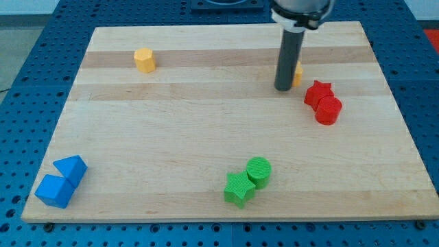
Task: Move yellow heart down a bit
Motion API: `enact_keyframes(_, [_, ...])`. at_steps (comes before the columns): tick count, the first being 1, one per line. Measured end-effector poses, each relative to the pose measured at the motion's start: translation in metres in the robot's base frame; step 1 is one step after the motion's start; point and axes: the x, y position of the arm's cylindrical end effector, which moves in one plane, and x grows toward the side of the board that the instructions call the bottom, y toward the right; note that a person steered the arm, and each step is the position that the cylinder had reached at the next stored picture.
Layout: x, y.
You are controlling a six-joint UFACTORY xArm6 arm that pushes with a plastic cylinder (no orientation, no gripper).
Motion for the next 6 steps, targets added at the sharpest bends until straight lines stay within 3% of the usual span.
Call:
enact_keyframes(1, [-0.026,-0.032])
enact_keyframes(2, [-0.063,-0.026])
enact_keyframes(4, [-0.052,0.041])
enact_keyframes(6, [-0.049,0.018])
